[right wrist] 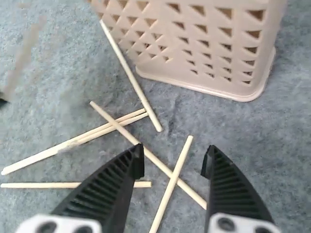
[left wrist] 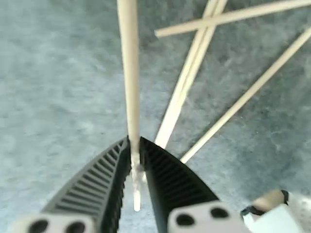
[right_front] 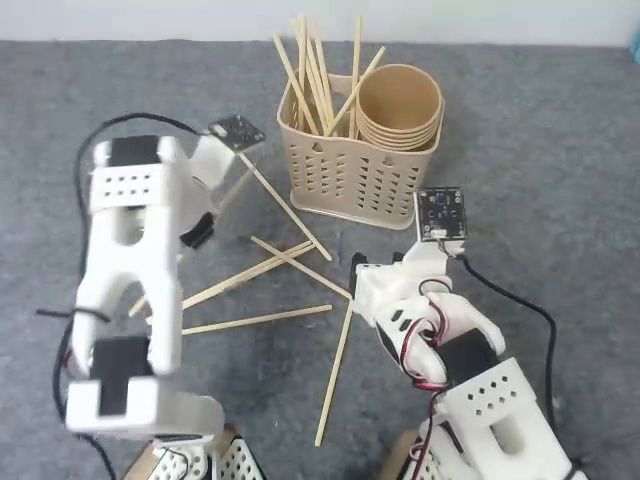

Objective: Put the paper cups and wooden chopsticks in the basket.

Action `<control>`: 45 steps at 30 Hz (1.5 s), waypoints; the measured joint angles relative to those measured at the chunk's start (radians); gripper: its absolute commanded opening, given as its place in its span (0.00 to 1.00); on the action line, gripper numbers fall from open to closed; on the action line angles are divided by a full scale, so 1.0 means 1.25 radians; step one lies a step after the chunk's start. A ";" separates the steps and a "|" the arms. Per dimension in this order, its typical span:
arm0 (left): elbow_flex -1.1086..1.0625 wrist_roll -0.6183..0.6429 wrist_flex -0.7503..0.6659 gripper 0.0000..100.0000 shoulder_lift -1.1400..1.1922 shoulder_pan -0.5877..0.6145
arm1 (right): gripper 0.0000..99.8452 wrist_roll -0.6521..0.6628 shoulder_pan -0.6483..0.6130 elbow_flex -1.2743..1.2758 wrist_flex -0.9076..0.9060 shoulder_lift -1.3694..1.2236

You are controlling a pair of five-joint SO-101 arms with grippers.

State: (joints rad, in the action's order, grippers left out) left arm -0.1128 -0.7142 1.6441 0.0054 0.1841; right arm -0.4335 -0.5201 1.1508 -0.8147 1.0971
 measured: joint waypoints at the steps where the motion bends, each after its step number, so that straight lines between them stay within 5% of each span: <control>1: 0.000 0.000 0.000 0.01 -0.026 0.001 | 0.20 0.000 0.006 0.000 0.002 0.000; 6: 0.000 0.055 -0.066 0.01 -0.158 0.000 | 0.20 0.000 0.010 0.000 0.002 0.000; 16: 0.000 0.516 -0.366 0.01 -0.324 -0.115 | 0.20 0.000 0.010 0.000 0.002 0.000; 22: 0.000 0.633 -0.545 0.01 -0.369 -0.237 | 0.20 0.000 0.010 0.000 0.002 0.000; 28: -0.001 0.676 -0.743 0.01 -0.371 -0.322 | 0.20 0.000 0.010 0.000 0.002 0.000; 40: -0.065 0.679 -0.956 0.02 -0.327 -0.347 | 0.20 0.000 0.010 0.010 0.002 0.000; 45: -0.075 0.679 -0.971 0.18 -0.253 -0.328 | 0.20 0.000 0.011 0.010 0.002 0.000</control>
State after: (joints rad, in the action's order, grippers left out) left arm -0.2064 0.1343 0.4304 -0.3107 -0.2256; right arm -0.4335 -0.5063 1.1630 -0.8117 1.0971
